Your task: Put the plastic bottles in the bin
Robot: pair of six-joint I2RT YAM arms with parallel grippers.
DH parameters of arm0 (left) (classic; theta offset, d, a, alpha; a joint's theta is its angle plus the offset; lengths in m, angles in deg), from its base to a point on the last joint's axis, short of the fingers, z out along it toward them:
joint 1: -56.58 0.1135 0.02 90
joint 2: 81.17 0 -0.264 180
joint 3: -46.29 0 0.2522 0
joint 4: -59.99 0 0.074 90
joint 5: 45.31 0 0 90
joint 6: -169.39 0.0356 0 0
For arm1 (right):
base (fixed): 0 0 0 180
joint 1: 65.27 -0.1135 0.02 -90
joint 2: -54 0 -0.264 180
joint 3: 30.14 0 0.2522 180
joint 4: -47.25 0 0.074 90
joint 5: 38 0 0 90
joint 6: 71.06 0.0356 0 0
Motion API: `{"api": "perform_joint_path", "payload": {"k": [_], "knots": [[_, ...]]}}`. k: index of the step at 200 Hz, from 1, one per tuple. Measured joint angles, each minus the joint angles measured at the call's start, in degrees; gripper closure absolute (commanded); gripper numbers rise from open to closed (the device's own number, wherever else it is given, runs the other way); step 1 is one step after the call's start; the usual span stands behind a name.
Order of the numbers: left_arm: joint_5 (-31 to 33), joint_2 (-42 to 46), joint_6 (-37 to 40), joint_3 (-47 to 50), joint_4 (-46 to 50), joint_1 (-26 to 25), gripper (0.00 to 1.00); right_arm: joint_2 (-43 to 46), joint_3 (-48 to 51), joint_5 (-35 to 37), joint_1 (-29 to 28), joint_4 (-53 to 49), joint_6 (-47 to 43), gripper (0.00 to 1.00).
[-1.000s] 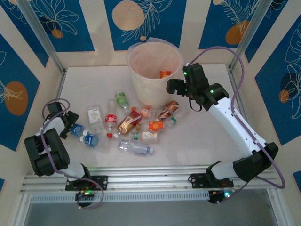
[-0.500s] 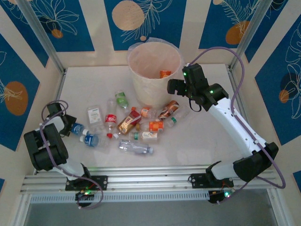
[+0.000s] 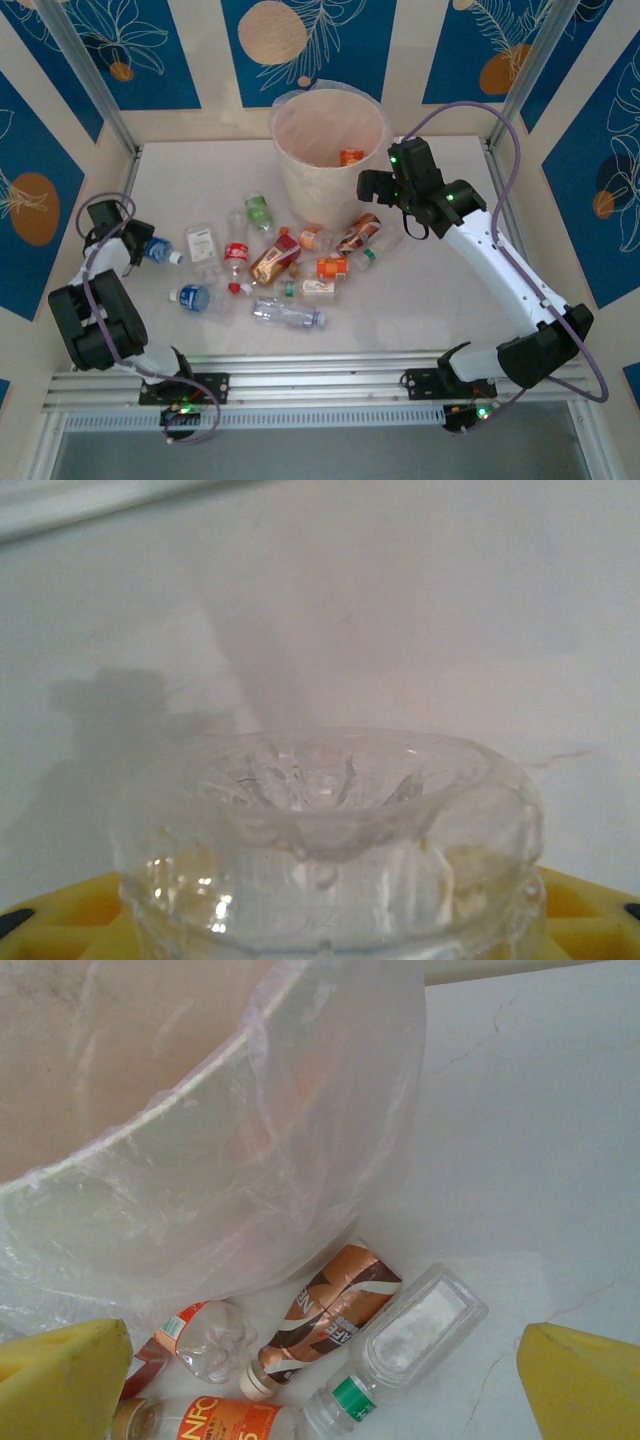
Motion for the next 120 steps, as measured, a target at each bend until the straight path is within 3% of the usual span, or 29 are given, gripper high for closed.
{"api": "perform_joint_path", "payload": {"k": [57,84,120], "knots": [[-0.87,11.1,0.39,-5.38,3.06,-3.13,0.55,2.27,1.62,-0.04,-0.02,0.39,0.48,0.01],[-1.03,13.29,0.44,-9.66,4.35,-10.23,0.55,3.5,2.25,-0.09,-0.04,1.36,0.85,0.01],[0.09,12.63,1.6,-18.86,4.59,-23.39,0.55,4.55,3.87,-0.04,-0.15,1.88,1.25,0.01]]}}
